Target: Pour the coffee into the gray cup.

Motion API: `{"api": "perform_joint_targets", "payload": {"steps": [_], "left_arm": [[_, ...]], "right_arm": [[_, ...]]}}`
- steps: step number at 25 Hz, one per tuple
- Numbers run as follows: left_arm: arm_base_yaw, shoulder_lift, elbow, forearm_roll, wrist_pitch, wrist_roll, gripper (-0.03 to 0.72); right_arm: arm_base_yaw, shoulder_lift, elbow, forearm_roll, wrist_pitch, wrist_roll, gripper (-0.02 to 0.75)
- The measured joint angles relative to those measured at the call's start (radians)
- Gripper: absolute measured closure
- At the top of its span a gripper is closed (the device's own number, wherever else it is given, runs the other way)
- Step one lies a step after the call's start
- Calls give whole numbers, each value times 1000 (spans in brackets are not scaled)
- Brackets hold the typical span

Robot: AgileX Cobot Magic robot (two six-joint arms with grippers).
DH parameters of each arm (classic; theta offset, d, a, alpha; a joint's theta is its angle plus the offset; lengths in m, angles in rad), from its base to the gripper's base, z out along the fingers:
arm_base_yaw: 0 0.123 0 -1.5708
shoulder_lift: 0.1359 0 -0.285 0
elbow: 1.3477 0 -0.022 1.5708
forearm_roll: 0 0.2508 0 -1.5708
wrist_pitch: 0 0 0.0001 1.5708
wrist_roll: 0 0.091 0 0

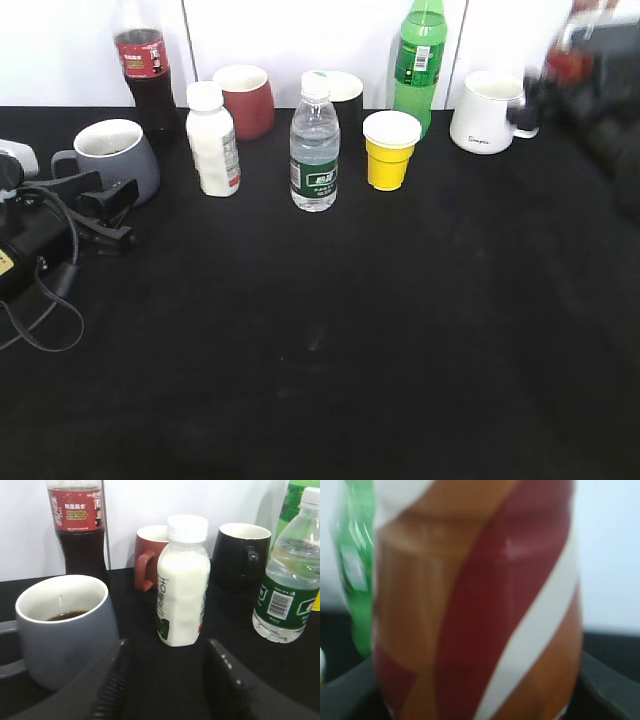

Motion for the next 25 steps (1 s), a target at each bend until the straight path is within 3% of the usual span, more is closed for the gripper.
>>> {"api": "perform_joint_targets", "payload": {"steps": [3,8,15,17,19,23,25], "left_arm": [[0,0,0,23,0,0,324],[0,0,0,47,0,0,325],[0,0,0,57,0,0,325],[0,0,0,58,0,0,325],[0,0,0,58,0,0,325],[0,0,0,58,0,0,325],[0,0,0,58,0,0,325]], "right_arm": [[-2,120,-35,-66,-26,59,228],[-2,359,-235,-148,-32,168,228],[-13,554,-395,-185,-62,198,229],[-13,560,-399,-212,-69,200,218],[-13,560,-399,-208,-74,201,146],[-13,534,-328,-203,-86,201,137],[-13,503,-241,-195,-166,200,137]]}}
